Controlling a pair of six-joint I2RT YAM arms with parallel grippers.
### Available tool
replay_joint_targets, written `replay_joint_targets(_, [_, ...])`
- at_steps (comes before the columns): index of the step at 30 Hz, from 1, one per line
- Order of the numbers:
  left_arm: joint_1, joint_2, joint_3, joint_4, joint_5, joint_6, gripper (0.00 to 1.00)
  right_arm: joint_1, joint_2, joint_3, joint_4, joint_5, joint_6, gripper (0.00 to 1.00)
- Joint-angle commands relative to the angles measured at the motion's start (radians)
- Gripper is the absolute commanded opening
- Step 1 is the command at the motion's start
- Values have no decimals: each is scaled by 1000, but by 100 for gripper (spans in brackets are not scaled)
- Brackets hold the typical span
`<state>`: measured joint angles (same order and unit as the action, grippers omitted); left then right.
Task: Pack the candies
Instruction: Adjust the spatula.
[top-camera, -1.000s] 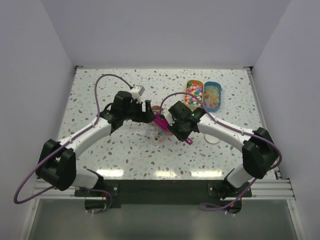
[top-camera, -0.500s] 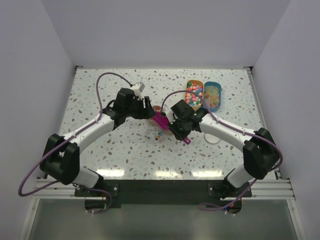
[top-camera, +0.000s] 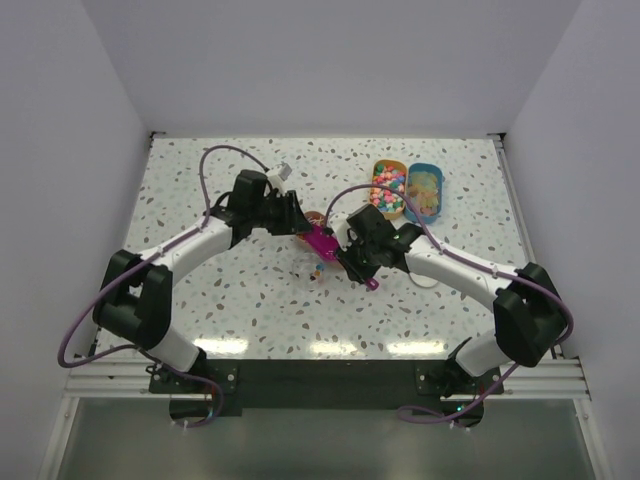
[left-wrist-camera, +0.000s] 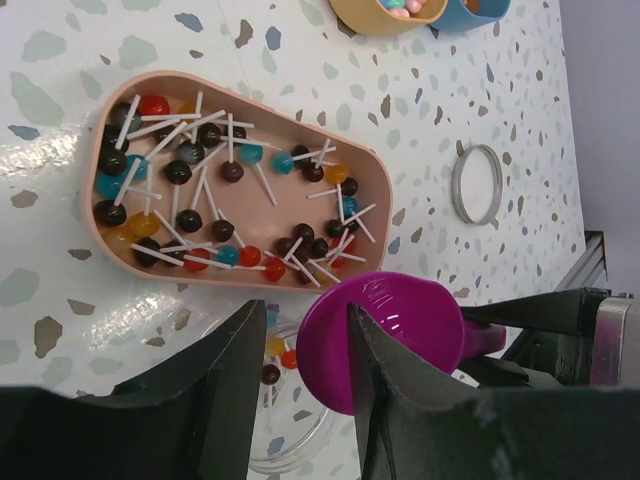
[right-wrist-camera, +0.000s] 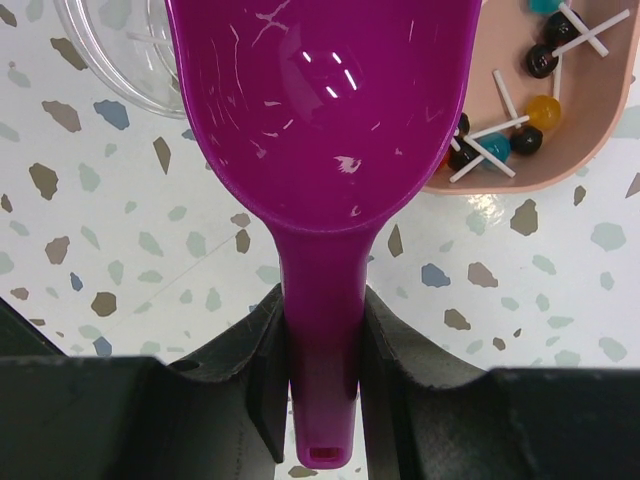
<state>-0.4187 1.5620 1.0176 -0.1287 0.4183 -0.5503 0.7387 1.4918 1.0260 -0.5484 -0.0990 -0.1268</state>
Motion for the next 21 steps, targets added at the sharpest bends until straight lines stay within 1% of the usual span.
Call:
replay_joint_targets(1, [4, 13, 42, 29, 88, -23, 42, 1, -24, 2, 65, -27, -16, 0])
replay_joint_targets(3, [4, 15, 41, 26, 100, -22, 37, -1, -27, -3, 77, -22, -13, 0])
replay_joint_targets(5, [8, 17, 36, 21, 108, -20, 34, -1, -31, -10, 90, -25, -14, 0])
replay_joint_targets(9, [20, 10, 15, 41, 128, -36, 26, -1, -30, -17, 97, -45, -20, 0])
replay_joint_targets(11, [35, 3, 3, 69, 140, -59, 25, -1, -30, -24, 102, -48, -22, 0])
replay_joint_targets(12, [41, -2, -8, 77, 154, -66, 25, -1, -31, -27, 105, -48, -23, 0])
replay_joint_targets(13, [55, -6, -14, 93, 158, -83, 27, -1, -36, -38, 113, -48, -25, 0])
replay_joint_targets(14, [63, -8, -20, 98, 162, -89, 31, 1, -36, -43, 117, -50, -27, 0])
replay_joint_targets(15, [69, -16, -28, 106, 168, -95, 36, -1, -39, -46, 117, -53, -28, 0])
replay_joint_targets(18, [86, -11, -28, 113, 192, -99, 39, -1, -45, -53, 127, -59, -34, 0])
replay_joint_targets(21, [92, -3, -25, 110, 211, -96, 38, -1, -41, -47, 122, -59, -39, 0])
